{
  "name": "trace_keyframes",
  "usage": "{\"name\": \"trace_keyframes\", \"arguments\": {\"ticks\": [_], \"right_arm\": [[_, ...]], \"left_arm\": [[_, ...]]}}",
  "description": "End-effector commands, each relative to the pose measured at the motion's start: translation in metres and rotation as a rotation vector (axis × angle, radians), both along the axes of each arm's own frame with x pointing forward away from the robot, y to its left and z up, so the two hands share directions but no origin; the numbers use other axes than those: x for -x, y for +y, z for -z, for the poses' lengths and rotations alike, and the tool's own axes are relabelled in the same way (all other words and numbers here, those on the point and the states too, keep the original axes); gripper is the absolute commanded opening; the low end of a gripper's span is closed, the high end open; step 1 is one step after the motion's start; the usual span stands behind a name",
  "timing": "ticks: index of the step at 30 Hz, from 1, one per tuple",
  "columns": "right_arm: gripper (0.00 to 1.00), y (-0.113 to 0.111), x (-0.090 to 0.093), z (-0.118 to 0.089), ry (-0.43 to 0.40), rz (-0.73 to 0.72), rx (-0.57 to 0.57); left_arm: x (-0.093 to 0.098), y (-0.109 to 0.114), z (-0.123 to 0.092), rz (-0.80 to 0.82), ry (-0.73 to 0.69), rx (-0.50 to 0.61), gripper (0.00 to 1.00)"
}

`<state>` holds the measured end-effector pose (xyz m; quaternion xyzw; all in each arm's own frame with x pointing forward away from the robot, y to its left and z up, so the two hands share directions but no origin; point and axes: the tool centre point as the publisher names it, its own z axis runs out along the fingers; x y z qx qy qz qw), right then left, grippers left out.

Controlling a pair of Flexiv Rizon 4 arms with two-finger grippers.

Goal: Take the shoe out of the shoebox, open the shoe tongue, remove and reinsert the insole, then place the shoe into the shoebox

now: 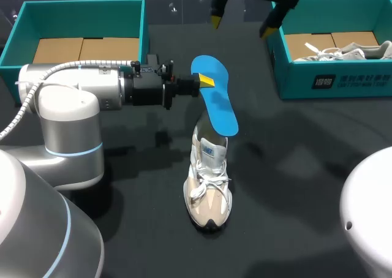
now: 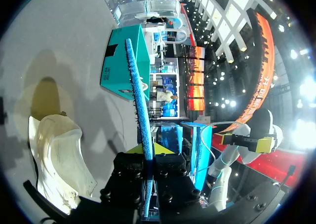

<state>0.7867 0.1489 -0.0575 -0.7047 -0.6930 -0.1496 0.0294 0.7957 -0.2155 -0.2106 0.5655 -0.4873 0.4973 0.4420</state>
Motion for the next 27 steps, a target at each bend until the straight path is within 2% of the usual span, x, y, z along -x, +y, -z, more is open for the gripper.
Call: {"name": "trace_keyframes", "arguments": {"ticks": [1, 20, 24, 27], "right_arm": [[1.00, 0.012, 0.002, -0.001, 0.014, 0.030, 0.180], [1.00, 0.031, 0.005, 0.003, 0.037, 0.057, 0.279], [1.00, 0.028, 0.004, 0.002, 0.031, 0.058, 0.272], [1.00, 0.020, 0.002, 0.003, 0.039, 0.067, 0.223]], "left_arm": [[0.001, -0.001, 0.001, -0.003, 0.000, 0.000, 0.00], [0.001, -0.001, 0.001, -0.003, 0.000, 0.000, 0.00], [0.001, -0.001, 0.001, -0.003, 0.000, 0.000, 0.00], [0.001, -0.001, 0.001, -0.003, 0.000, 0.000, 0.00]]}}
